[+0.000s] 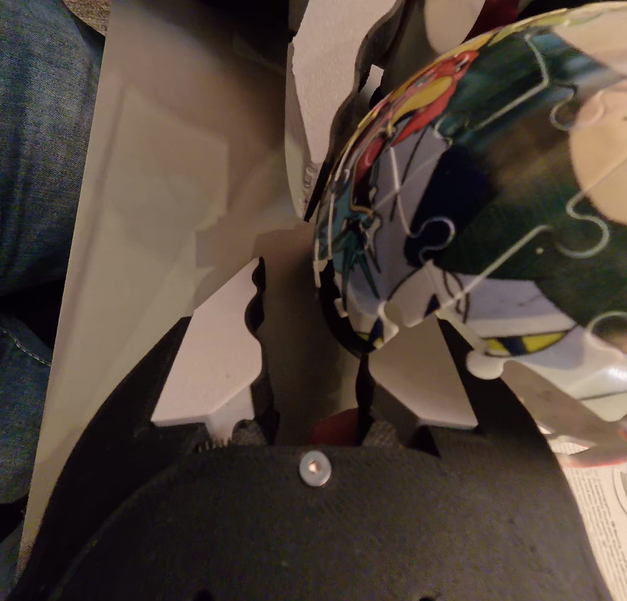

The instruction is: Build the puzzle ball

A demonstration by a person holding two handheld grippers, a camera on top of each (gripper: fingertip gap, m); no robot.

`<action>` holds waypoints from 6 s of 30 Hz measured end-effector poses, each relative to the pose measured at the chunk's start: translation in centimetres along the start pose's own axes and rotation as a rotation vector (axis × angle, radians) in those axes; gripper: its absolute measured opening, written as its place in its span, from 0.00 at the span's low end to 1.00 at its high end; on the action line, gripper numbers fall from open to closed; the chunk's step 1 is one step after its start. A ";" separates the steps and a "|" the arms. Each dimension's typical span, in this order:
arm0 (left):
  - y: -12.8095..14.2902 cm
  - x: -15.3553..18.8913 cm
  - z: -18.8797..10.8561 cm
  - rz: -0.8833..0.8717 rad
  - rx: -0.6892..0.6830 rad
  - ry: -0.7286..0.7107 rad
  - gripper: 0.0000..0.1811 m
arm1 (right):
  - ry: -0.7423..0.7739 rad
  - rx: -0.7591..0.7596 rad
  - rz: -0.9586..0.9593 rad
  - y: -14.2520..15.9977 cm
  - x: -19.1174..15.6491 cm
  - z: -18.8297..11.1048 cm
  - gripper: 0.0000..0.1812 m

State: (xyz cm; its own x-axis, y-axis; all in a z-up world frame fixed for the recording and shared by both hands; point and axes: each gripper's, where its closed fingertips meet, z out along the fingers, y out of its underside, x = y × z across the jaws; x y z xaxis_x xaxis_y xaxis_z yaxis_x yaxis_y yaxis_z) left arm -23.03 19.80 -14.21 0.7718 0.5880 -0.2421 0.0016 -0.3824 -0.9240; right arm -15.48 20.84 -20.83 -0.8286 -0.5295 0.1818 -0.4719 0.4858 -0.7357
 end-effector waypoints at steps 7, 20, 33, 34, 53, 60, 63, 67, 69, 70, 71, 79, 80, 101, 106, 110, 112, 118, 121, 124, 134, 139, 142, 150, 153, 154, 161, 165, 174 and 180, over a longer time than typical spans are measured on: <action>0.0 0.0 0.0 -0.003 0.000 0.008 0.71 | -0.014 -0.002 -0.009 -0.1 0.1 0.0 0.32; 0.0 -0.1 0.0 -0.008 -0.001 0.003 0.71 | -0.022 0.004 -0.023 0.0 0.4 -0.3 0.33; 0.0 -0.1 0.0 -0.002 -0.002 0.004 0.71 | -0.007 -0.003 0.009 0.3 0.6 -0.9 0.40; 0.1 -0.1 0.0 -0.003 -0.003 0.004 0.71 | -0.009 -0.006 0.011 0.3 0.6 -0.8 0.40; 0.0 -0.1 0.0 -0.005 0.001 0.004 0.71 | -0.065 -0.022 0.031 -0.2 0.3 -0.2 0.44; 0.1 -0.2 -0.1 -0.031 -0.001 0.026 0.71 | -0.087 -0.018 -0.009 -0.3 0.1 -0.2 0.44; 0.1 -0.2 -0.1 -0.037 -0.003 0.039 0.71 | -0.096 -0.023 -0.026 -0.3 0.1 -0.2 0.44; 0.1 -0.3 -0.1 -0.059 -0.002 0.053 0.71 | -0.118 -0.034 -0.062 -0.2 0.0 -0.3 0.44; 0.1 -0.4 -0.1 -0.062 0.000 0.055 0.71 | -0.128 -0.036 -0.075 -0.2 0.0 -0.3 0.44; 0.1 -0.4 -0.1 -0.064 0.001 0.055 0.71 | -0.134 -0.036 -0.079 -0.2 0.0 -0.3 0.44; 0.1 -0.4 0.0 -0.067 0.002 0.056 0.71 | -0.137 -0.039 -0.085 -0.2 0.0 -0.4 0.43; 0.1 -0.5 0.1 -0.078 0.002 0.066 0.71 | -0.155 -0.035 -0.097 -0.2 -0.2 -0.4 0.43; 0.0 -0.5 0.1 -0.077 0.002 0.067 0.70 | -0.156 -0.034 -0.096 -0.2 -0.2 -0.4 0.43; 0.0 -0.4 0.3 -0.057 0.000 0.068 0.71 | -0.105 0.020 -0.088 -0.1 -0.6 -1.3 0.44; 0.0 -0.4 0.4 -0.053 0.002 0.069 0.71 | -0.138 0.095 -0.093 -1.5 -1.9 -1.8 0.44; 0.0 -0.4 0.4 -0.049 0.001 0.072 0.71 | -0.148 0.078 -0.103 -1.2 -2.1 -1.4 0.45; 0.0 -0.4 0.4 -0.050 0.000 0.073 0.71 | -0.144 0.071 -0.109 -1.1 -2.0 -1.3 0.45; 0.0 -0.4 0.4 -0.049 -0.001 0.076 0.71 | -0.144 0.061 -0.094 -0.7 -1.6 -1.3 0.42; 0.0 -0.4 0.4 -0.047 -0.001 0.076 0.71 | -0.144 0.058 -0.090 -0.6 -1.3 -1.4 0.41; 0.1 -0.4 0.3 -0.049 -0.001 0.078 0.71 | -0.140 0.056 -0.090 -0.3 -1.1 -1.6 0.41; 0.2 -0.5 0.3 -0.061 -0.014 0.092 0.71 | -0.123 0.044 -0.087 0.7 -0.1 -1.7 0.40; 0.2 -0.5 0.4 -0.063 -0.015 0.098 0.71 | -0.116 0.040 -0.097 1.5 0.6 -2.2 0.36; 0.2 -0.4 0.5 -0.063 -0.014 0.101 0.71 | -0.111 0.035 -0.108 1.7 0.7 -2.3 0.36; 0.2 -0.6 0.5 -0.073 -0.010 0.108 0.71 | -0.092 0.026 -0.128 2.2 0.8 -2.6 0.36; 0.1 -0.6 0.7 -0.070 -0.011 0.112 0.71 | -0.078 0.032 -0.146 2.2 0.9 -2.8 0.38; 0.0 -0.6 0.7 -0.069 -0.010 0.113 0.71 | -0.071 0.042 -0.155 2.0 0.8 -2.9 0.39; 0.1 -0.7 0.7 -0.070 -0.011 0.112 0.71 | -0.078 0.069 -0.201 1.3 0.4 -2.6 0.41; 0.1 -0.6 0.8 -0.065 -0.010 0.115 0.71 | -0.087 0.068 -0.185 1.3 0.5 -2.7 0.40; 0.1 -0.7 0.9 -0.066 -0.015 0.128 0.71 | -0.079 0.046 -0.180 1.6 0.8 -2.8 0.36; 0.1 -0.7 1.0 -0.071 -0.016 0.129 0.71 | -0.066 0.038 -0.170 2.0 0.9 -3.0 0.36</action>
State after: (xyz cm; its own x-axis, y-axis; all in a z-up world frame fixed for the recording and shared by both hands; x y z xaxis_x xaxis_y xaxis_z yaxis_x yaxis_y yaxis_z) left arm -24.23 20.05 -14.44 0.8449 0.5176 -0.1353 0.0680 -0.3548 -0.9324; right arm -18.08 23.38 -20.14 -0.7160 -0.6466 0.2633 -0.5904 0.3596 -0.7225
